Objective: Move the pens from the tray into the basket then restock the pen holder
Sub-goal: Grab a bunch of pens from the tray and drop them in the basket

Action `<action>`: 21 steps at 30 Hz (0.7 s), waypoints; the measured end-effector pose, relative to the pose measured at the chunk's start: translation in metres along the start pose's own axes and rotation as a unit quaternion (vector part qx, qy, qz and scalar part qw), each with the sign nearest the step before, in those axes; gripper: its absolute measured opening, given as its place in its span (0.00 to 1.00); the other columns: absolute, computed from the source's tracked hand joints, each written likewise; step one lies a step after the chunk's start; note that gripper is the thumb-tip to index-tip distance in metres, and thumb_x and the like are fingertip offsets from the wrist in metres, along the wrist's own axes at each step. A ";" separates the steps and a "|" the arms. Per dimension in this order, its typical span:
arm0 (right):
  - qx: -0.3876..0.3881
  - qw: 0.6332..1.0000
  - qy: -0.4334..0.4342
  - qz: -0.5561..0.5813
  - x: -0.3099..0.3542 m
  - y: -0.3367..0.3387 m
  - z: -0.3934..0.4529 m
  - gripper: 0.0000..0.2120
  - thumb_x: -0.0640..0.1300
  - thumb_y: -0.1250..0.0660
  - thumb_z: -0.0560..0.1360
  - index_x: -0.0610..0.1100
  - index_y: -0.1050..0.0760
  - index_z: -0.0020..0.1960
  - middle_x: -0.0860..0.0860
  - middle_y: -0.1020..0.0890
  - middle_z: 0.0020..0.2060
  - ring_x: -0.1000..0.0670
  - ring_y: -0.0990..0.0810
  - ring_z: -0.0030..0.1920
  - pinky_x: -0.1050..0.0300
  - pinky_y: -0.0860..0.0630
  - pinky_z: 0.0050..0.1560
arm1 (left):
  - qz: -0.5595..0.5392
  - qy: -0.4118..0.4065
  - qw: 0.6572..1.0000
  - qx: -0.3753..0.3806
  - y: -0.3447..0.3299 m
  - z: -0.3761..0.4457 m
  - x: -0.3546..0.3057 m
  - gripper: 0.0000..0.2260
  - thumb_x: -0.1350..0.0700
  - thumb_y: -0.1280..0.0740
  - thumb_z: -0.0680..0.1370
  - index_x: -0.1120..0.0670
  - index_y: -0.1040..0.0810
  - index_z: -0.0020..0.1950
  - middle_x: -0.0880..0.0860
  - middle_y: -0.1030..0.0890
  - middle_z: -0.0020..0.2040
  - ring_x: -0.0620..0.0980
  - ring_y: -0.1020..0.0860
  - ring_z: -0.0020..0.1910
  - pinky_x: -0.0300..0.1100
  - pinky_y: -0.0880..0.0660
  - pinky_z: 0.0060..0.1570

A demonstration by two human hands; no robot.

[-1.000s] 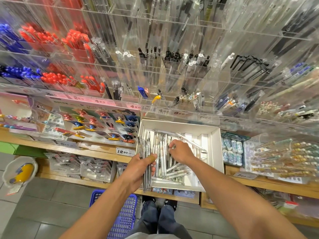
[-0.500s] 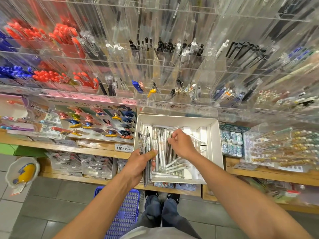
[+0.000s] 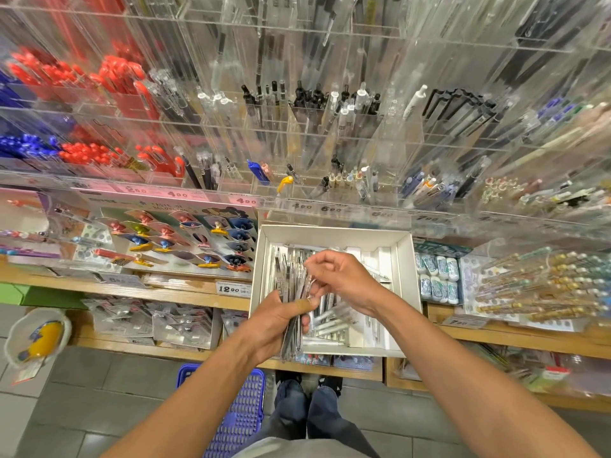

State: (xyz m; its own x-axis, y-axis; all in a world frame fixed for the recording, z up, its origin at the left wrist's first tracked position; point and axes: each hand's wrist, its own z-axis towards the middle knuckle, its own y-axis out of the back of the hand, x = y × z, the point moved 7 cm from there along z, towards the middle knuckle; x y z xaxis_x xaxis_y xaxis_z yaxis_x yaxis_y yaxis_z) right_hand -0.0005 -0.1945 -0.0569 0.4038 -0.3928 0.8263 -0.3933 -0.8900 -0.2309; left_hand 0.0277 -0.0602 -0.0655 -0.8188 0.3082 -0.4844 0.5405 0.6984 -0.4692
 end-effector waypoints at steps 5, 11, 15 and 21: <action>-0.172 0.946 -0.078 -0.262 -0.030 0.056 0.035 0.11 0.41 0.40 0.81 0.44 0.25 0.62 0.45 0.17 0.47 0.50 0.19 0.35 0.53 0.20 0.39 | -0.051 -0.004 0.998 -0.040 0.017 -0.002 0.002 0.19 0.62 0.24 0.68 0.61 0.27 0.54 0.53 0.22 0.33 0.48 0.25 0.27 0.41 0.23 0.29; -0.100 0.866 -0.112 -0.476 -0.064 0.039 0.056 0.21 0.37 0.40 0.78 0.49 0.29 0.70 0.44 0.25 0.67 0.48 0.19 0.43 0.56 0.23 0.48 | -0.058 0.012 0.996 -0.071 0.026 -0.007 0.006 0.26 0.63 0.24 0.66 0.64 0.29 0.60 0.55 0.21 0.37 0.49 0.26 0.28 0.40 0.23 0.27; -0.102 0.867 -0.108 -0.476 -0.064 0.037 0.054 0.10 0.42 0.38 0.78 0.51 0.26 0.57 0.48 0.18 0.48 0.49 0.21 0.37 0.58 0.27 0.38 | -0.053 0.008 0.995 -0.085 0.026 -0.007 0.005 0.20 0.64 0.26 0.68 0.63 0.29 0.56 0.56 0.21 0.37 0.49 0.26 0.28 0.41 0.23 0.26; -0.101 0.916 -0.084 -0.380 -0.054 0.039 0.035 0.03 0.42 0.38 0.80 0.47 0.28 0.47 0.53 0.21 0.39 0.55 0.20 0.36 0.62 0.26 0.37 | -0.053 -0.003 0.994 -0.094 0.027 -0.004 0.005 0.16 0.65 0.27 0.71 0.64 0.27 0.56 0.54 0.20 0.33 0.49 0.25 0.27 0.40 0.23 0.27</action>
State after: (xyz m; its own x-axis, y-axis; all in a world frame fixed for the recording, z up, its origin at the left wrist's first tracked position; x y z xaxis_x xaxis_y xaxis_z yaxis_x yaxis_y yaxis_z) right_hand -0.0087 -0.2164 -0.1292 0.7385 0.2773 0.6146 -0.0841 -0.8665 0.4920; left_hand 0.0374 -0.0375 -0.0775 -0.8679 0.2222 -0.4444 0.4046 0.8352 -0.3725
